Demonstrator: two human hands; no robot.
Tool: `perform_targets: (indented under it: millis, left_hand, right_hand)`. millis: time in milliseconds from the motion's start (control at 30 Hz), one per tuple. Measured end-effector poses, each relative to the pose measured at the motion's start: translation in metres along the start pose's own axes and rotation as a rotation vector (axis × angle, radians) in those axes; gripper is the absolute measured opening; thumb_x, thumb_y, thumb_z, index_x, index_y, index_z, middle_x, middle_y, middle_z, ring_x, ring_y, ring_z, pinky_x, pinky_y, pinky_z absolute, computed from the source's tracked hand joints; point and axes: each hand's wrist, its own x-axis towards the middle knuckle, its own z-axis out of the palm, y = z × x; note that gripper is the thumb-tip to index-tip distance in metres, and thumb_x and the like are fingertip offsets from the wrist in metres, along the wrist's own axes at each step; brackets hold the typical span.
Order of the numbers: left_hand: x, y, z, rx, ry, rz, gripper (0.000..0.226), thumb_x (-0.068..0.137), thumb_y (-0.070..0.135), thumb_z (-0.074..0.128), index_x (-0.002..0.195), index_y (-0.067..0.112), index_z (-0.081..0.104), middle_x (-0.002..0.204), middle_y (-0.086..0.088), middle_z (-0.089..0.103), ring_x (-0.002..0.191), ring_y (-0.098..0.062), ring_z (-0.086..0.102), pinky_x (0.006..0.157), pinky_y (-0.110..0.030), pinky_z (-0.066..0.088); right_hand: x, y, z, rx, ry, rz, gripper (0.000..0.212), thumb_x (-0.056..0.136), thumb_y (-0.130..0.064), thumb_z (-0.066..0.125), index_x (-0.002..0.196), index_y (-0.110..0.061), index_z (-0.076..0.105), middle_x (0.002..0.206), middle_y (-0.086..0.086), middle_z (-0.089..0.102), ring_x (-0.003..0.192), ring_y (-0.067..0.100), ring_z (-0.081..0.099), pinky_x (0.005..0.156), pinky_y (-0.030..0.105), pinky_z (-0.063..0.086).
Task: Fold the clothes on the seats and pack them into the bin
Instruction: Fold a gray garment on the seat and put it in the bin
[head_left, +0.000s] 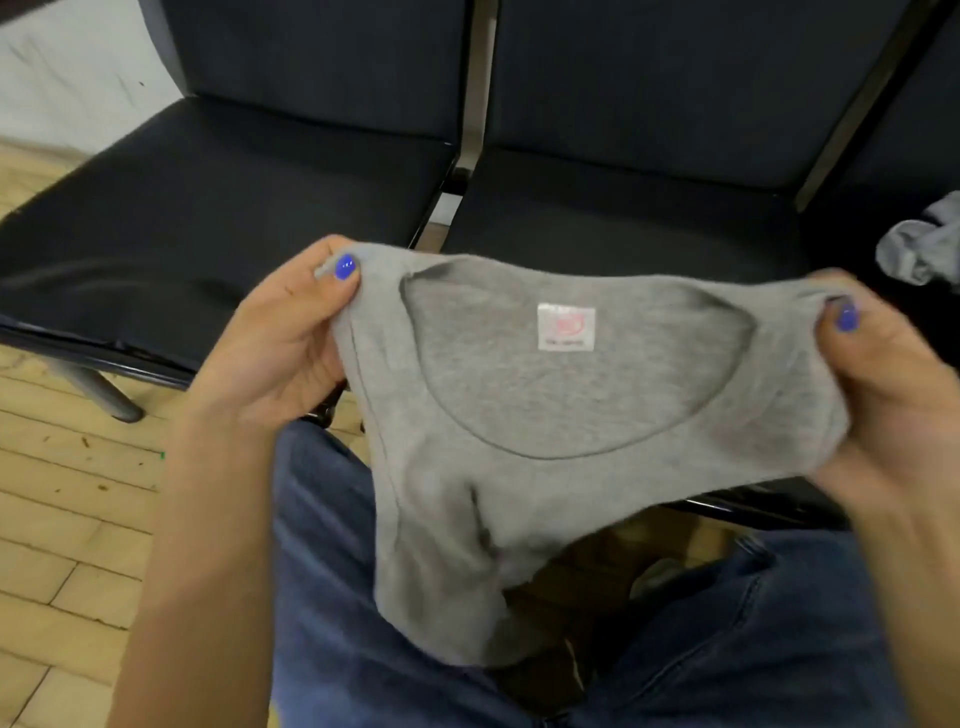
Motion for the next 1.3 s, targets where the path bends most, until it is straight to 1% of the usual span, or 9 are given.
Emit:
perform_targets:
  millis: [67, 133, 233, 400, 600, 833, 1033, 1200, 1300]
  left_hand:
    - [0.014, 0.024, 0.014, 0.072, -0.060, 0.109, 0.009, 0.076, 0.039, 0.069, 0.078, 0.030, 0.068, 0.076, 0.011, 0.067, 0.066, 0.000, 0.061, 0.058, -0.016, 0.053]
    - [0.025, 0.047, 0.030, 0.155, -0.128, 0.201, 0.007, 0.082, 0.036, 0.063, 0.081, 0.032, 0.069, 0.078, 0.013, 0.068, 0.068, 0.000, 0.062, 0.059, -0.017, 0.053]
    - [0.043, 0.069, 0.044, 0.271, -0.111, 0.306, 0.009, 0.082, 0.041, 0.063, 0.081, 0.036, 0.070, 0.078, 0.015, 0.069, 0.069, 0.000, 0.063, 0.058, -0.018, 0.053]
    - [0.065, 0.082, 0.063, 0.408, -0.061, 0.307, 0.017, 0.071, 0.047, 0.066, 0.074, 0.031, 0.070, 0.070, 0.007, 0.068, 0.063, -0.008, 0.064, 0.053, -0.024, 0.055]
    - [0.076, 0.098, 0.095, 0.536, -0.070, 0.425, 0.010, 0.077, 0.038, 0.063, 0.077, 0.035, 0.073, 0.073, 0.006, 0.071, 0.064, -0.006, 0.066, 0.052, -0.019, 0.054]
    - [0.114, 0.104, 0.101, 0.891, 0.048, 0.345, 0.014, 0.083, 0.022, 0.067, 0.075, 0.031, 0.073, 0.051, 0.009, 0.063, 0.031, -0.005, 0.045, 0.032, -0.018, 0.037]
    - [0.148, 0.086, 0.094, 0.840, 0.074, 0.199, 0.010, 0.088, 0.020, 0.065, 0.081, 0.021, 0.073, 0.036, -0.004, 0.048, 0.028, -0.010, 0.038, 0.030, -0.017, 0.030]
    - [0.216, 0.047, 0.088, 0.702, 0.132, 0.053, 0.007, 0.087, 0.010, 0.066, 0.090, 0.013, 0.072, 0.058, -0.011, 0.067, 0.048, -0.020, 0.066, 0.048, -0.028, 0.057]
    - [0.267, 0.010, 0.084, 0.642, 0.157, -0.043, 0.011, 0.088, 0.008, 0.065, 0.098, 0.006, 0.070, 0.074, -0.015, 0.068, 0.058, -0.019, 0.069, 0.058, -0.031, 0.060]
  right_hand:
    - [0.004, -0.023, -0.008, -0.035, 0.085, -0.049, 0.032, 0.089, -0.038, 0.061, 0.104, -0.011, 0.068, 0.084, -0.009, 0.069, 0.078, 0.005, 0.067, 0.104, 0.047, 0.043]
    - [0.007, -0.044, -0.008, -0.105, 0.155, -0.054, 0.050, 0.091, -0.033, 0.055, 0.126, 0.002, 0.054, 0.090, -0.004, 0.068, 0.080, 0.011, 0.068, 0.105, 0.059, 0.037]
    - [0.012, -0.068, -0.004, -0.096, 0.100, -0.066, 0.030, 0.072, -0.031, 0.062, 0.091, -0.012, 0.076, 0.088, 0.003, 0.072, 0.080, 0.017, 0.071, 0.078, 0.035, 0.058]
    - [0.025, -0.088, -0.017, -0.543, 0.276, -0.221, 0.017, 0.075, -0.031, 0.062, 0.063, -0.024, 0.073, 0.056, -0.003, 0.062, 0.045, 0.010, 0.053, 0.039, 0.017, 0.039]
    - [0.034, -0.116, -0.029, -0.711, 0.377, -0.316, 0.018, 0.071, -0.032, 0.066, 0.077, -0.017, 0.074, 0.043, 0.004, 0.048, 0.032, 0.011, 0.035, 0.032, 0.016, 0.027]
    - [0.060, -0.116, -0.036, -0.594, 0.285, -0.026, 0.013, 0.077, -0.015, 0.067, 0.083, -0.004, 0.071, 0.053, 0.004, 0.061, 0.033, 0.008, 0.047, 0.028, 0.017, 0.031]
    - [0.097, -0.110, -0.057, -0.389, 0.297, 0.140, 0.016, 0.064, -0.017, 0.070, 0.077, -0.008, 0.069, 0.068, 0.009, 0.069, 0.060, 0.021, 0.071, 0.043, 0.024, 0.053]
    - [0.154, -0.090, -0.092, -0.318, 0.413, 0.220, 0.002, 0.080, -0.004, 0.070, 0.082, -0.004, 0.070, 0.079, 0.012, 0.070, 0.078, 0.031, 0.072, 0.068, 0.042, 0.060]
    - [0.200, -0.071, -0.119, -0.333, 0.487, 0.264, 0.010, 0.084, -0.003, 0.068, 0.093, -0.002, 0.067, 0.094, 0.015, 0.067, 0.082, 0.031, 0.071, 0.073, 0.044, 0.059]
